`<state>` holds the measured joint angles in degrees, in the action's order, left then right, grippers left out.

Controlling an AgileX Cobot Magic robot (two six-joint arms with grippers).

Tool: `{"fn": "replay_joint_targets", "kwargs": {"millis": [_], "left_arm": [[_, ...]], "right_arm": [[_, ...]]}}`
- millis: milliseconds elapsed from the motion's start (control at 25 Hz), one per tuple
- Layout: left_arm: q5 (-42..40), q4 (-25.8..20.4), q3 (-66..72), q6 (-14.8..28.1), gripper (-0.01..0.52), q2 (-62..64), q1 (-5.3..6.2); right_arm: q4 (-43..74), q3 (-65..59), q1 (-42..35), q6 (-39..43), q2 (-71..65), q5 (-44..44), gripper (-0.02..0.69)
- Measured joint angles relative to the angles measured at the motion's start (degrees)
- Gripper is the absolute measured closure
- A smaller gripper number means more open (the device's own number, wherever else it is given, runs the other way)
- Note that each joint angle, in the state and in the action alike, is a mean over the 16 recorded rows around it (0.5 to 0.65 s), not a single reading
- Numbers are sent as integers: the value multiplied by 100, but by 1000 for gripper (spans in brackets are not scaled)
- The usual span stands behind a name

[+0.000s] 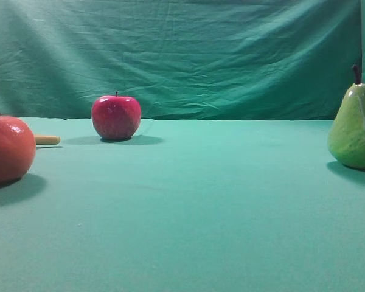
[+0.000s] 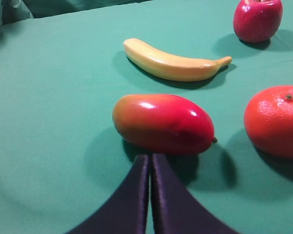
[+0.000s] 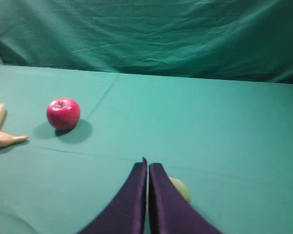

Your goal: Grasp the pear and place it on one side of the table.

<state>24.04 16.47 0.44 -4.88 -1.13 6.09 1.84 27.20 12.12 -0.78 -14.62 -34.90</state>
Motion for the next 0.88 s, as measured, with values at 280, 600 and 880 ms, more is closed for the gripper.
{"fn": "replay_joint_targets", "kwargs": {"millis": [280,600,880], "left_arm": [[0,0,0,0,514,0,0],[0,0,0,0,514,0,0],[0,0,0,0,514,0,0]], "right_arm": [[116,-1260,-444,-37,866,449,665],[121,-2425,-672,-58,1471,818,665],[121,-2794,-698,-48,1512,982,665]]}}
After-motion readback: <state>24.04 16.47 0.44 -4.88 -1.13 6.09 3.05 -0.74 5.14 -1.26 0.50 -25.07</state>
